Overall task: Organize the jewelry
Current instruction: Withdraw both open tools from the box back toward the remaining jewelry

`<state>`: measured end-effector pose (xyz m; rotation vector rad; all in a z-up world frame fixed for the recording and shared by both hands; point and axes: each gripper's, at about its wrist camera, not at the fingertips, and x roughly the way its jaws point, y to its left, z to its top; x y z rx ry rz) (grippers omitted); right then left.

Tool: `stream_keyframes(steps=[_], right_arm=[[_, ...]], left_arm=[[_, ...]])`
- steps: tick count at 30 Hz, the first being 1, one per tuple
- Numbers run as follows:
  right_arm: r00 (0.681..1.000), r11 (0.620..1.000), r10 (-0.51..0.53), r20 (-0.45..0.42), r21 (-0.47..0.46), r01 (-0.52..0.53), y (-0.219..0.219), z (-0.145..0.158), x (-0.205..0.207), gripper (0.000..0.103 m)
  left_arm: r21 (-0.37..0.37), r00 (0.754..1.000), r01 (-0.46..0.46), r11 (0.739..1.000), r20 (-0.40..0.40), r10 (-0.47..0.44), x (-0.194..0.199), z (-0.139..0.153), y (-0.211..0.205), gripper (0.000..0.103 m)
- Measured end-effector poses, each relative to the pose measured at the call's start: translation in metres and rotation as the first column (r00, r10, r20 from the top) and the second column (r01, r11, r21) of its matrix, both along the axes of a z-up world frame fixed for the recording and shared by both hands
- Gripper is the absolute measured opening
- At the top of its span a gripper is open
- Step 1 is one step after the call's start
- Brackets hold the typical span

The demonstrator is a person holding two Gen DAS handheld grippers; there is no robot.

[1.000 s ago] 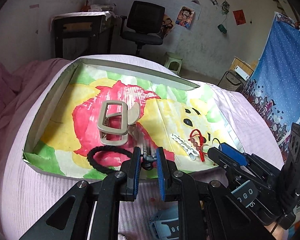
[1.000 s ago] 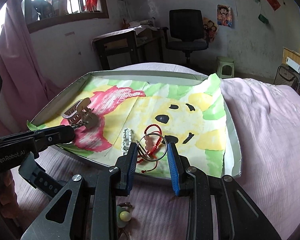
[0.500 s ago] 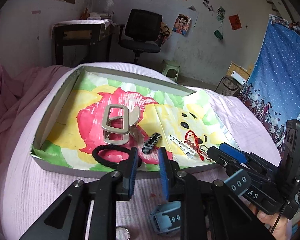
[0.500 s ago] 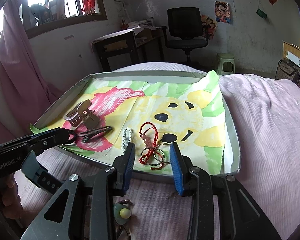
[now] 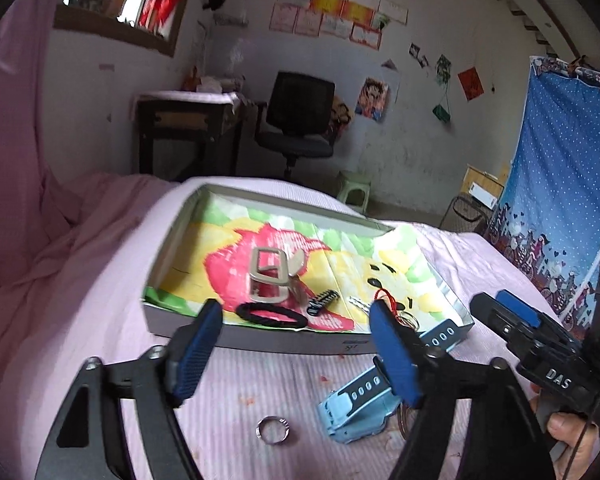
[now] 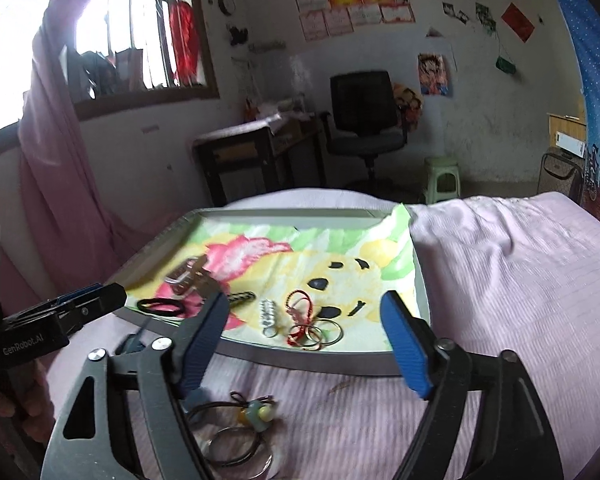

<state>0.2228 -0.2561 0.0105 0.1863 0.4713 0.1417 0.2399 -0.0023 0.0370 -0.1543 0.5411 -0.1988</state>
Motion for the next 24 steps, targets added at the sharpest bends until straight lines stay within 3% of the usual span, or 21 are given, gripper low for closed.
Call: stream_keyframes(steps=[6,12,24], right_arm=[[0.997,1.000,0.021,0.075,0.005,-0.021,0.001,0.004,-0.027,0.090],[0.991,1.000,0.021,0.134,0.012,-0.023,0.000,0.010,-0.052,0.101],[0.988,0.997,0.043,0.151,-0.065,-0.034,0.005,0.005,-0.097,0.102]], left_arm=[[0.014,0.998,-0.021,1.000,0.063,0.020,-0.025,0.004,0.007,0.093],[-0.017,0.992,-0.033,0.999,0.118,0.034,-0.050,0.006,0.015,0.099],[0.034,0.981,-0.071,0.997,0.184,0.064,-0.100,0.000,0.017,0.102]])
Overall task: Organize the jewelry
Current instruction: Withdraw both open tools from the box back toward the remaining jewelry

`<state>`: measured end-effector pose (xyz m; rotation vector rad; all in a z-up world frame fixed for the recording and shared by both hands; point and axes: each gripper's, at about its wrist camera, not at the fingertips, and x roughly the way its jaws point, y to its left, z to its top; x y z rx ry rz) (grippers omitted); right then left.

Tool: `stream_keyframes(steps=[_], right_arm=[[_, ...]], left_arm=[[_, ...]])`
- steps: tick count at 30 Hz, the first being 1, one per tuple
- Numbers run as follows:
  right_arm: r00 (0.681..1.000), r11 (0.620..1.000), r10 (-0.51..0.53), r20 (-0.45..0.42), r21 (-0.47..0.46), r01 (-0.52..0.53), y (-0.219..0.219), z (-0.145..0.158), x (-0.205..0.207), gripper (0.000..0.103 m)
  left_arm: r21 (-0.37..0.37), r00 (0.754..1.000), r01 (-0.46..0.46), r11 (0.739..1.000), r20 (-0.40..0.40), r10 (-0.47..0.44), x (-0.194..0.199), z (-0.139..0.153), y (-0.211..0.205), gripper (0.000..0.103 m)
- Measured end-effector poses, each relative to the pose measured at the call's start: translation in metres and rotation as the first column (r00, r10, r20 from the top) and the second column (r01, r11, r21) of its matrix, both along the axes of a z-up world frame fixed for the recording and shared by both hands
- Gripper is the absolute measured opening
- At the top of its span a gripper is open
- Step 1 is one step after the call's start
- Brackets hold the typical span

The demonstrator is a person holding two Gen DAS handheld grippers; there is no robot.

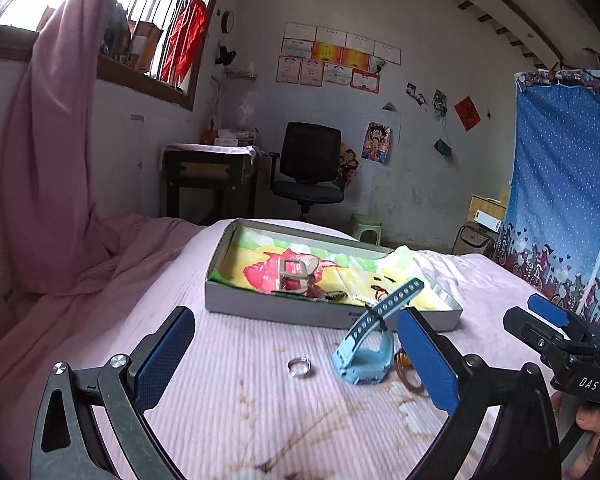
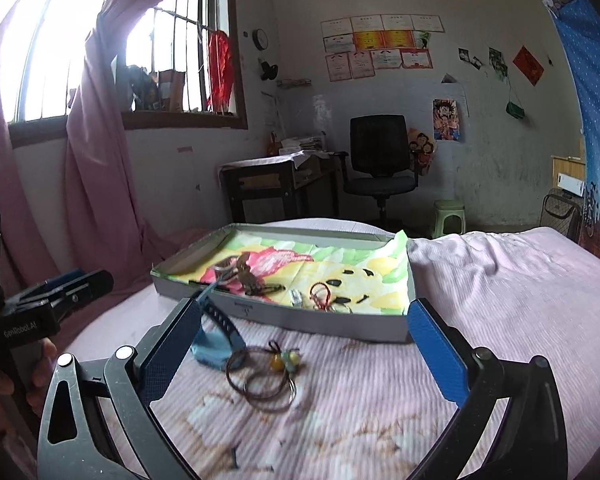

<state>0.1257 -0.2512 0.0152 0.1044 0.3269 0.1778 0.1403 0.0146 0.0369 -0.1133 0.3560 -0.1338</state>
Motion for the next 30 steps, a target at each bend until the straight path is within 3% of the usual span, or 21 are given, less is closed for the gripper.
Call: stream_keyframes(steps=[13,22,30], right_arm=[[1.000,0.999,0.004,-0.020,-0.049,-0.005,0.008,-0.004,-0.027,0.102],[0.993,0.994,-0.001,-0.119,-0.110,-0.013,0.019,-0.018,-0.015,0.102],[0.966,0.990,-0.056,-0.251,-0.136,0.022,0.015,-0.036,0.001,0.102]], left_arm=[[0.052,0.999,0.001,0.999,-0.039,0.001,-0.022,-0.018,0.003,0.102],[0.066,0.990,0.003,0.998,-0.143,0.007,-0.005,-0.033,0.004,0.102],[0.068,0.978,-0.002,0.998,-0.210,0.016,0.006,-0.042,0.003,0.102]])
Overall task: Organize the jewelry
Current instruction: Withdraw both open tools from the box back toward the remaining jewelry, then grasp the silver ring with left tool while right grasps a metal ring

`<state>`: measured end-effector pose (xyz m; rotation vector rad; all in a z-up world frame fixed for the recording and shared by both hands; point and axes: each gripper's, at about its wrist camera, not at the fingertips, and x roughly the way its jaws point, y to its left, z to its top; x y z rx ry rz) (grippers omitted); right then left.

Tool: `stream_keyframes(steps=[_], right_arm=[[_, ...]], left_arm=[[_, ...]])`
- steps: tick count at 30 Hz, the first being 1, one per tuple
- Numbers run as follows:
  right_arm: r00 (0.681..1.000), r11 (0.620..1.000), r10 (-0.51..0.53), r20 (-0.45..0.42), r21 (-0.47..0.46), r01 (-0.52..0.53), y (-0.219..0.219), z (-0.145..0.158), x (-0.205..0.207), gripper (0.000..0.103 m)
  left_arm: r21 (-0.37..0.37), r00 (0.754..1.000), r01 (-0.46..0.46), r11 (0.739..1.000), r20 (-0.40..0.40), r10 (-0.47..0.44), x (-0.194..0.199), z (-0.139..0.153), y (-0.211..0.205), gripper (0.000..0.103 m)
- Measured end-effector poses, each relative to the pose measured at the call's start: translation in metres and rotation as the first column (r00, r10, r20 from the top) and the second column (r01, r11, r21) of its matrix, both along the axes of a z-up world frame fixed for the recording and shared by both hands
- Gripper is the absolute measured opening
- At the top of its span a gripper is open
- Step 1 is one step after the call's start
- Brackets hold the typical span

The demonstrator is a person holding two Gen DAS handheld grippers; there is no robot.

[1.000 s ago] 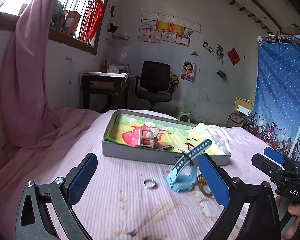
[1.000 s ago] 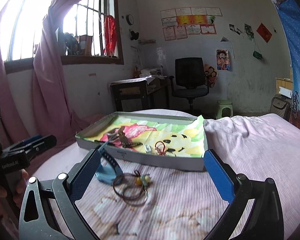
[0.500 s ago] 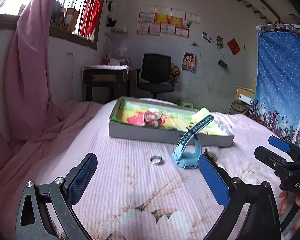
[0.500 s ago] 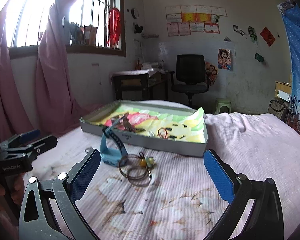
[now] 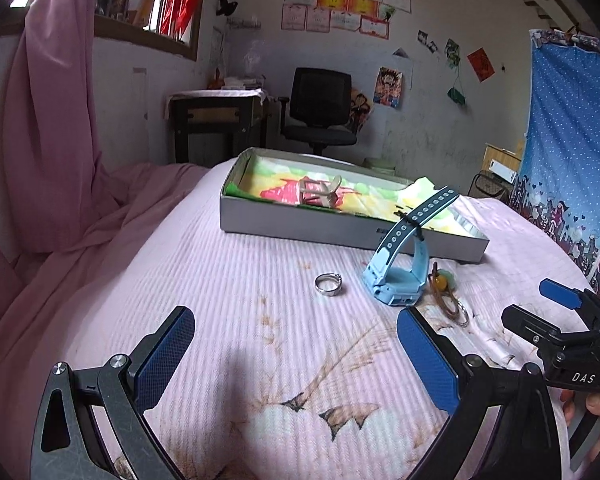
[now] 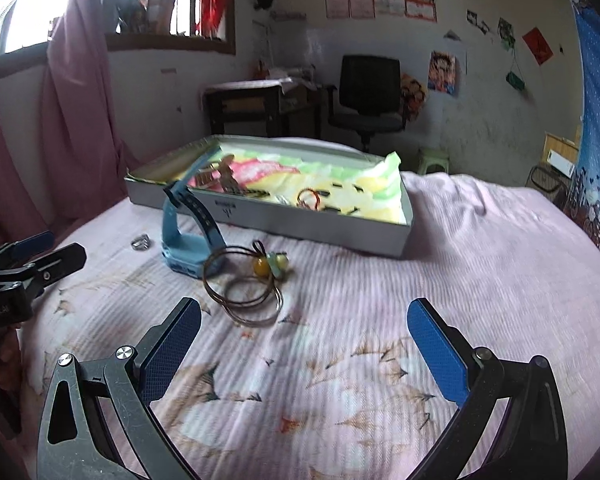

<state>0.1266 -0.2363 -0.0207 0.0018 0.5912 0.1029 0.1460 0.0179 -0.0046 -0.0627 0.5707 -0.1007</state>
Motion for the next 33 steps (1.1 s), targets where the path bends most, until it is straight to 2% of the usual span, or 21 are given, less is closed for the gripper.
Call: stream_keyframes(steps=[11,25,27,31,33], right_arm=[[0.995,1.000,-0.019,-0.095,0.014,0.020,0.000,-0.011,0.016,0.102],[0.991,0.999,-0.011,-0.133,0.050,0.018,-0.001,-0.017,0.033,0.101],[0.991,0.999,-0.006,-0.137,0.053,0.013,-0.001,-0.018,0.036,0.099],[0.989,0.998,0.008,-0.150,0.057,0.000,0.002,-0.022,0.040,0.082],[0.987,0.998,0.017,-0.159,0.062,-0.007,0.002,-0.024,0.043,0.081]], left_arm=[[0.008,0.996,-0.008,1.000,-0.088,0.009,0.020,-0.010,0.000,0.102],[0.037,0.988,0.003,0.999,-0.157,0.003,0.044,-0.016,-0.005,0.102],[0.046,0.987,0.008,0.999,-0.161,-0.001,0.048,-0.016,-0.007,0.102],[0.049,0.986,0.035,0.998,-0.164,-0.027,0.057,-0.016,-0.009,0.101],[0.047,0.985,0.055,0.997,-0.167,-0.046,0.061,-0.017,-0.010,0.095]])
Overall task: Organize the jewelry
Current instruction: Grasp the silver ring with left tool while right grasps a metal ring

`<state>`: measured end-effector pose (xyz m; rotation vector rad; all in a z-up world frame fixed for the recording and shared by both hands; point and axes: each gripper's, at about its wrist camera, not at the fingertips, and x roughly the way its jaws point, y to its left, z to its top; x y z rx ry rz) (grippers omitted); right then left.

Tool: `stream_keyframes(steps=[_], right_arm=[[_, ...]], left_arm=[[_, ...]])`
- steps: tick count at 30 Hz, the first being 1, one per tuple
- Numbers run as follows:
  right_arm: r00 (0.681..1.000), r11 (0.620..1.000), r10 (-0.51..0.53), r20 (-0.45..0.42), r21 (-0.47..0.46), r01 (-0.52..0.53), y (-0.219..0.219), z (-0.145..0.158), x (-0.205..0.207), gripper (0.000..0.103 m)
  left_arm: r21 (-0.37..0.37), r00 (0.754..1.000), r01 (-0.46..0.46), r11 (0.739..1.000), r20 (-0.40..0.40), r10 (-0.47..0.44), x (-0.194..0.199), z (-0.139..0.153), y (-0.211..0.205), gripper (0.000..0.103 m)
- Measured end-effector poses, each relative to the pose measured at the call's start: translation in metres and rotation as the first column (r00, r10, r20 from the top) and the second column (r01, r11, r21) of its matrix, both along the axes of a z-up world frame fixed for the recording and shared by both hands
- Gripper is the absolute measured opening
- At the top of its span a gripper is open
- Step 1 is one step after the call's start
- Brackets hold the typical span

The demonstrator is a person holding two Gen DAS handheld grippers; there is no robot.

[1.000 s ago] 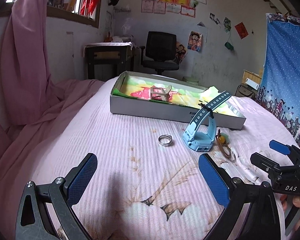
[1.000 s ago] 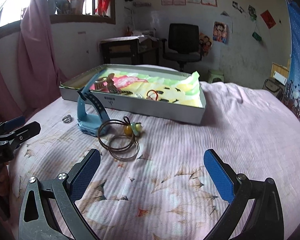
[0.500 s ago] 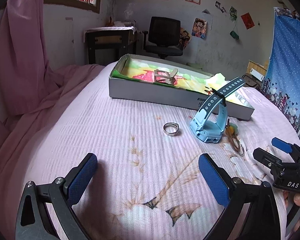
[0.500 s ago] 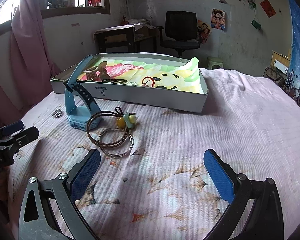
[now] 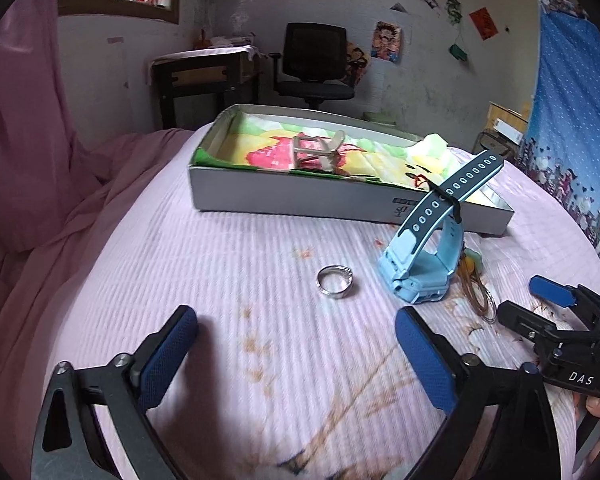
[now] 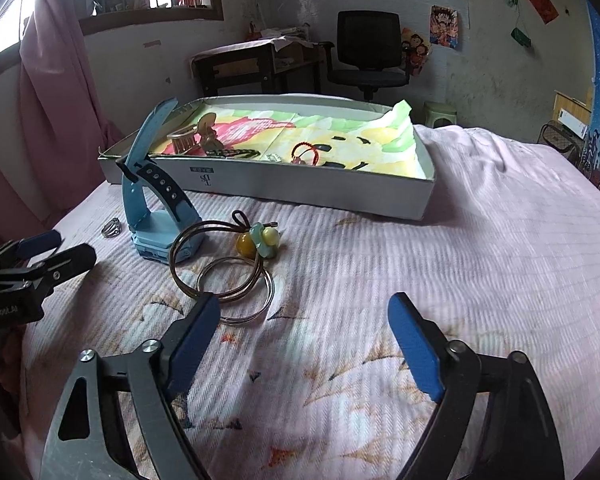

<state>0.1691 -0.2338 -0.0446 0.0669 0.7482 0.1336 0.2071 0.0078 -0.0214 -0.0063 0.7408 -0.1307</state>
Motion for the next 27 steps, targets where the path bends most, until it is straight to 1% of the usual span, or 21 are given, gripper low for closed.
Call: stream_keyframes(steps=[2,3,4,6,8,10,12,13,15,17,19,21,24,27], right_arm=[[1.000,1.000,0.006,-0.010,0.004,-0.006,0.000,-0.002,0.002,0.076],[1.000,1.000,0.009,-0.017,0.006,-0.008,0.001,-0.003,0.004,0.074],[1.000,1.000,0.011,-0.023,0.008,-0.011,0.001,-0.005,0.006,0.070],[0.999,1.000,0.012,-0.033,0.011,-0.012,0.001,-0.007,0.008,0.066],[0.999,1.000,0.013,-0.039,0.014,-0.012,0.002,-0.008,0.010,0.058],[0.999,1.000,0.018,-0.044,0.013,-0.017,0.004,-0.009,0.011,0.055],[0.999,1.000,0.024,-0.046,0.013,-0.024,0.006,-0.009,0.012,0.051],[0.998,0.999,0.030,-0.047,0.014,-0.029,0.006,-0.009,0.012,0.049],[0.998,0.999,0.037,-0.048,0.016,-0.037,0.007,-0.009,0.012,0.046],[0.998,0.999,0.046,-0.052,0.016,-0.045,0.008,-0.010,0.013,0.041],[0.997,0.999,0.043,-0.057,0.010,-0.042,0.009,-0.011,0.013,0.039],[0.997,0.999,0.037,-0.061,0.003,-0.037,0.010,-0.012,0.013,0.036],[0.997,0.999,0.041,-0.064,0.002,-0.041,0.011,-0.012,0.012,0.032],[0.997,0.999,0.051,-0.061,0.007,-0.050,0.011,-0.012,0.012,0.031]], left_arm=[[0.002,1.000,0.010,1.000,-0.010,-0.010,0.004,-0.001,-0.001,0.089],[0.003,1.000,0.014,1.000,-0.011,-0.014,0.006,-0.001,-0.001,0.087],[0.004,1.000,0.020,1.000,-0.010,-0.020,0.008,-0.001,-0.002,0.086],[0.008,1.000,0.026,1.000,-0.006,-0.026,0.011,0.000,-0.004,0.079],[0.012,0.999,0.032,0.999,-0.007,-0.032,0.015,0.000,-0.006,0.074],[0.015,0.999,0.040,0.999,-0.008,-0.040,0.017,-0.001,-0.008,0.068],[0.014,0.998,0.058,0.998,-0.011,-0.058,0.018,-0.001,-0.010,0.057],[0.013,0.998,0.069,0.998,-0.013,-0.069,0.018,-0.001,-0.011,0.054],[0.014,0.996,0.084,0.996,-0.018,-0.084,0.019,-0.002,-0.014,0.044],[0.016,0.995,0.094,0.995,-0.022,-0.094,0.019,-0.003,-0.015,0.039],[0.012,0.994,0.110,0.994,-0.026,-0.110,0.019,-0.004,-0.017,0.034],[0.005,0.991,0.128,0.992,-0.025,-0.128,0.018,-0.005,-0.018,0.025],[0.000,0.990,0.141,0.990,-0.023,-0.141,0.016,-0.006,-0.019,0.020],[-0.001,0.989,0.144,0.990,-0.019,-0.144,0.014,-0.006,-0.019,0.020]])
